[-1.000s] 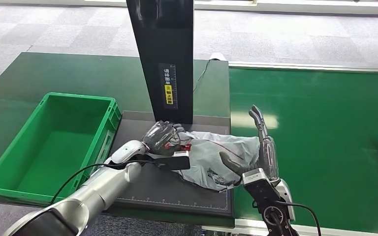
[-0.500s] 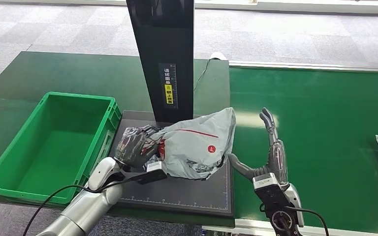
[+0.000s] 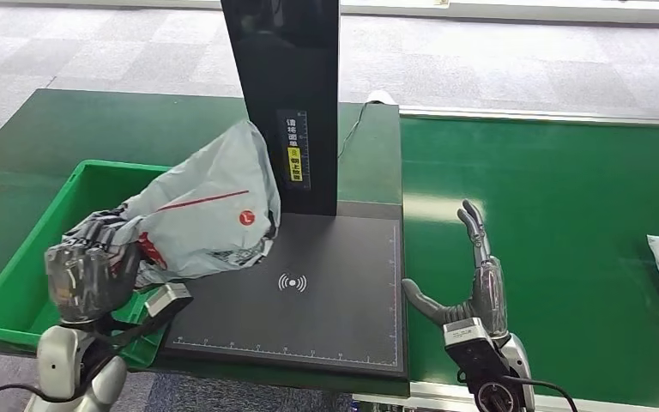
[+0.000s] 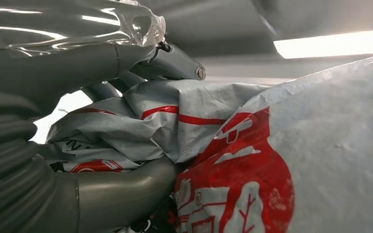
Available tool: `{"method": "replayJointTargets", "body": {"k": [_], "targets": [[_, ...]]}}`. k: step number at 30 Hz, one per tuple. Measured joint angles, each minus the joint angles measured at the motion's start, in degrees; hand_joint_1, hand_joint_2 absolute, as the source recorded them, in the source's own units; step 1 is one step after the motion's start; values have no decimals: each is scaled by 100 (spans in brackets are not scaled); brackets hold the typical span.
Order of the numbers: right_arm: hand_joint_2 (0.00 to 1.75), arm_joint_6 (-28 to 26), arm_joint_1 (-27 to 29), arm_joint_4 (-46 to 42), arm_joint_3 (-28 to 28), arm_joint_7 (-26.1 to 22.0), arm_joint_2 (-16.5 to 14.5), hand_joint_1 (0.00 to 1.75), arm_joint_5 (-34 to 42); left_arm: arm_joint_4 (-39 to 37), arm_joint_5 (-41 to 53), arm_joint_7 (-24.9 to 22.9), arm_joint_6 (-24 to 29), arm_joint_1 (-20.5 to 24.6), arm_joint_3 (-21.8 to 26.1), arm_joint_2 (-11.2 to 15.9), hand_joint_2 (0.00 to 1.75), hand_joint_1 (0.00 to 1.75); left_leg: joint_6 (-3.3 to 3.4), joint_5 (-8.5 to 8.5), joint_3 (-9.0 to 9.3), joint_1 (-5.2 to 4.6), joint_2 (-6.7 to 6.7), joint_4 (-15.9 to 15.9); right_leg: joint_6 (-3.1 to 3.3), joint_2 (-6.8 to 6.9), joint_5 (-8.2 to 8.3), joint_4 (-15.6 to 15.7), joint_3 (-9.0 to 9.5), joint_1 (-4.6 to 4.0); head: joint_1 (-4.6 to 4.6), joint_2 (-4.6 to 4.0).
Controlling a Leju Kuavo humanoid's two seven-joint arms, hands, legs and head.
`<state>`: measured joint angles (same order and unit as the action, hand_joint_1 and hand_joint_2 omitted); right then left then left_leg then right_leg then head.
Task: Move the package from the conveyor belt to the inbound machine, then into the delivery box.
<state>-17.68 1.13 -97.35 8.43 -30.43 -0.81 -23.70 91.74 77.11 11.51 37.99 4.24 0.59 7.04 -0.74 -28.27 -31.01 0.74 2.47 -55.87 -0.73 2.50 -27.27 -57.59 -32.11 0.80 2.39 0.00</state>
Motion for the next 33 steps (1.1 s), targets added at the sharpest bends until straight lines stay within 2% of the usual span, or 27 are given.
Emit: {"method": "replayJointTargets", "body": {"k": [4,7,9,13,19,24,29,32,33], "targets": [[175,22,46,-75,-4,19,-57,0,-75,714,-191,79,-1,-387,1097,-291,175,175,0,0,0,0,1,0,0,0,0,0,0,0,-1,0],[175,37,81,-127,-21,40,-113,0,-156,950,-317,-145,-82,-571,1770,-426,175,175,0,0,1,1,-2,0,1,1,-1,0,-1,-1,-1,0],[175,78,99,-168,-40,53,-159,0,-226,994,-214,-497,-336,-618,2138,-493,175,175,0,0,1,1,-3,1,1,1,-1,0,-1,-1,-2,0],[175,186,119,-244,-87,92,-264,0,-363,965,-84,-1152,-1250,-616,2665,-600,175,175,0,0,3,1,-2,0,1,1,-1,0,-1,-1,-1,0],[175,276,119,-287,-165,112,-375,0,-446,805,123,-1550,-2346,-575,2848,-663,175,175,0,0,2,0,-1,0,0,1,-1,0,1,0,-2,0],[175,297,118,-294,-191,114,-419,0,-460,701,211,-1646,-2591,-540,2863,-688,175,175,-1,0,1,0,-4,0,0,2,-1,0,0,0,-2,0],[175,368,115,-297,-198,128,-435,0,-519,543,319,-1758,-3289,-487,2847,-680,175,173,-1,-1,2,0,-3,0,1,1,-1,0,-1,0,-1,0],[175,379,115,-297,-202,132,-441,0,-529,513,299,-1755,-3362,-472,2841,-675,175,172,-1,0,3,0,-4,0,1,2,-1,0,0,0,-2,0],[175,391,115,-299,-213,136,-449,0,-537,468,234,-1732,-3422,-447,2810,-654,175,145,-1,0,4,0,-4,0,1,2,-1,0,1,0,-2,0]]}}
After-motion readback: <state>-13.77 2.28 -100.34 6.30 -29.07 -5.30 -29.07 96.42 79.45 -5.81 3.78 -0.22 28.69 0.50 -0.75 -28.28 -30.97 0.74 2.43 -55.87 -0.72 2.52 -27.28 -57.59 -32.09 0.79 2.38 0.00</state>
